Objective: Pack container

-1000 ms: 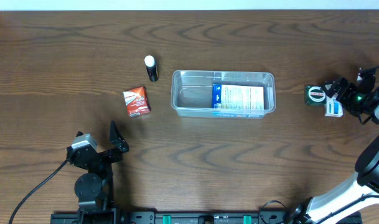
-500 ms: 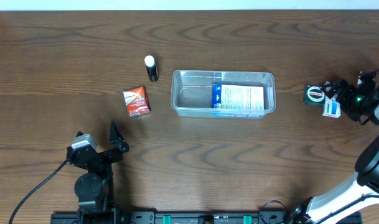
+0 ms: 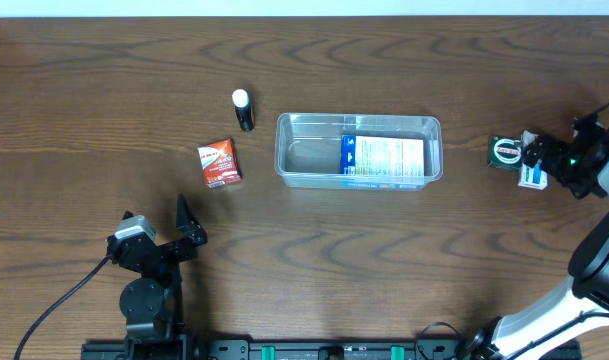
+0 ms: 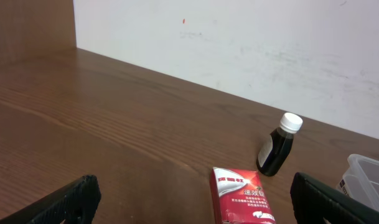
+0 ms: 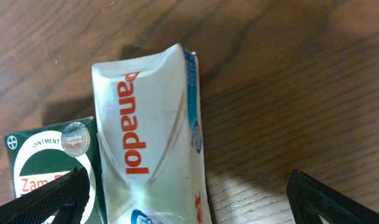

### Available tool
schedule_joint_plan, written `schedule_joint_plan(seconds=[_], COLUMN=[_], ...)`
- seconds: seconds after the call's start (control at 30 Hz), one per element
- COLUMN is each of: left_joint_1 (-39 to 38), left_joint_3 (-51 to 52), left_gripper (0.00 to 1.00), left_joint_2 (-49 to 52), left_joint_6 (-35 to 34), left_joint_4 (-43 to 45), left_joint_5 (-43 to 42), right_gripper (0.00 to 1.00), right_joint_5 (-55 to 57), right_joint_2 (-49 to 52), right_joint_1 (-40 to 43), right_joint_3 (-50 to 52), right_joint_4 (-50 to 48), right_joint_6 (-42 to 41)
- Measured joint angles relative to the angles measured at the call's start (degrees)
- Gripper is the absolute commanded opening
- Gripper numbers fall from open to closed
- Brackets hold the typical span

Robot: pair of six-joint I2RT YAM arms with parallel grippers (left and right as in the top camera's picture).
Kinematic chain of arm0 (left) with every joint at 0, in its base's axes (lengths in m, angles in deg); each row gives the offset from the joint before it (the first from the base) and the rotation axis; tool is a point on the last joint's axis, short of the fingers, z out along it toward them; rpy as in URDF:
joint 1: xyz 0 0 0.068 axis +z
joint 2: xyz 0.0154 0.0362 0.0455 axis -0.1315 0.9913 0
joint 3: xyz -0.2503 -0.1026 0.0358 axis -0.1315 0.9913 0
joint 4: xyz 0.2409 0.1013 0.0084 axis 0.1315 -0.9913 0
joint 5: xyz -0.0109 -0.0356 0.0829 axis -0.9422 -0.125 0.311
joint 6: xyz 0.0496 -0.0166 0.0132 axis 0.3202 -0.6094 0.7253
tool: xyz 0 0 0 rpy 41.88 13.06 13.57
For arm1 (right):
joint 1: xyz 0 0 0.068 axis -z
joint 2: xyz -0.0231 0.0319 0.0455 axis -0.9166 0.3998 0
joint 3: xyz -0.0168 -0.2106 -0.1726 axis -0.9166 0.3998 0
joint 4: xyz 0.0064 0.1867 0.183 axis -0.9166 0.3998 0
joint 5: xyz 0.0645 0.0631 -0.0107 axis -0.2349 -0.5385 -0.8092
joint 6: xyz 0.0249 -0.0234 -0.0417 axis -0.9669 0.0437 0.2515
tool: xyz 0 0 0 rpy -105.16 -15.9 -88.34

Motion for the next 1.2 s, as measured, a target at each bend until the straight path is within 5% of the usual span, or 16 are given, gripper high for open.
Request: schedule_joint_plan(seconds=[1.2], left_joint_1=[0.00], left_joint_3=[0.00], left_gripper=[0.98], left_joint_2=[0.00], left_joint_6=[0.00], left_joint_4=[0.00], left_joint_5=[0.00], right_gripper=[0.99], right_joint_5=[0.15], right_joint_2=[-0.17], right_joint_1=[-1.20], right_joint_3=[-0.46], right_joint_4=[-0.31], right_joint_6=[2.45])
